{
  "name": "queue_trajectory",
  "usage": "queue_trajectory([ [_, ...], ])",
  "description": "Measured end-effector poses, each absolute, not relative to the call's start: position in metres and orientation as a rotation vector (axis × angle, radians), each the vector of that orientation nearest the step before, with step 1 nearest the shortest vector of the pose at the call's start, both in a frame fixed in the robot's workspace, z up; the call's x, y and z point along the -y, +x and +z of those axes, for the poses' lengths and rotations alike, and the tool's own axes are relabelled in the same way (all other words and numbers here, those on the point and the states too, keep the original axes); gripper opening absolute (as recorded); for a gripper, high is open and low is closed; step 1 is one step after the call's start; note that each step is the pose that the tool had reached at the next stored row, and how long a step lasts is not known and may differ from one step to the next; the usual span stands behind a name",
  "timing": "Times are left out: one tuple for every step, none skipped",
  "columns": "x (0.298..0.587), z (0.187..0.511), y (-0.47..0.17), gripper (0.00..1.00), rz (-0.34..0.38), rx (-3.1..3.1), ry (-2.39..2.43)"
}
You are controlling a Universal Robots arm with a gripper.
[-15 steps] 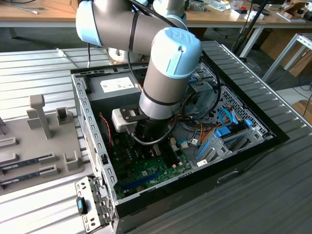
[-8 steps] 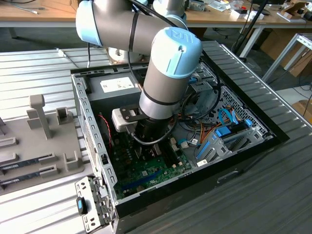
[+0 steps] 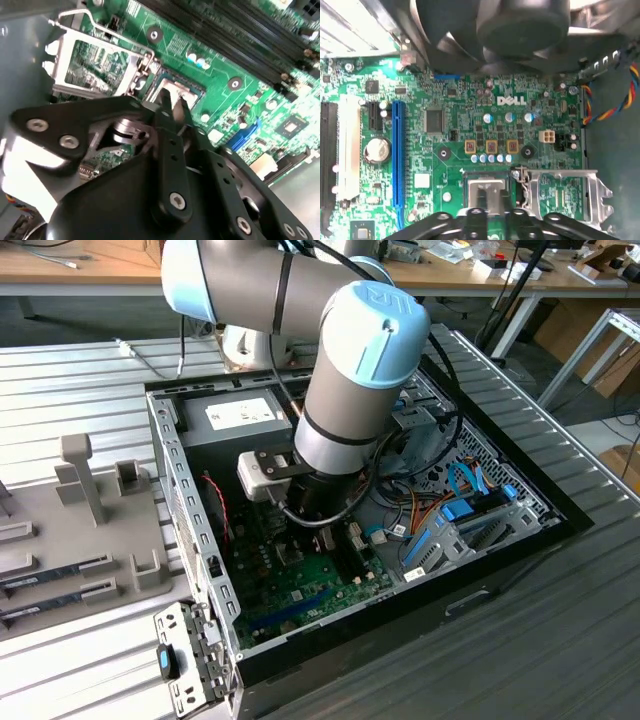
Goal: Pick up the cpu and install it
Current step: 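Close the cpu cover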
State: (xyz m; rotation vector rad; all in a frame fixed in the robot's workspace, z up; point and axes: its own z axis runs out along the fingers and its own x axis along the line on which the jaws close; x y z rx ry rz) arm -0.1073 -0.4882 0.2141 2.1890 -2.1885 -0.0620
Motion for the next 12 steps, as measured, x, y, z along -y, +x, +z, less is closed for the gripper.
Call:
queue_trajectory([
  [0.488, 0.214, -0.105, 0.20, -0.065, 2.189, 2.190],
  [0.488, 0.214, -0.101, 0.15, -0.069, 2.189, 2.190],
  [0.488, 0.214, -0.095, 0.11, -0.075, 2.190, 2.191],
  [0.488, 0.214, -0.089, 0.11, -0.080, 2.191, 2.192],
  [0.488, 0.214, -0.086, 0.11, -0.083, 2.192, 2.193],
  [0.487, 0.214, -0.084, 0.11, -0.084, 2.192, 2.194],
  [0.486, 0.214, -0.082, 0.11, -0.090, 2.194, 2.196],
  [0.486, 0.214, -0.081, 0.11, -0.104, 2.200, 2.203],
  [0.486, 0.214, -0.081, 0.11, -0.134, 2.212, 2.216],
  [0.486, 0.214, -0.081, 0.11, -0.151, 2.222, 2.220],
  [0.486, 0.215, -0.081, 0.11, -0.158, 2.235, 2.213],
  [0.486, 0.215, -0.081, 0.11, -0.159, 2.249, 2.201],
])
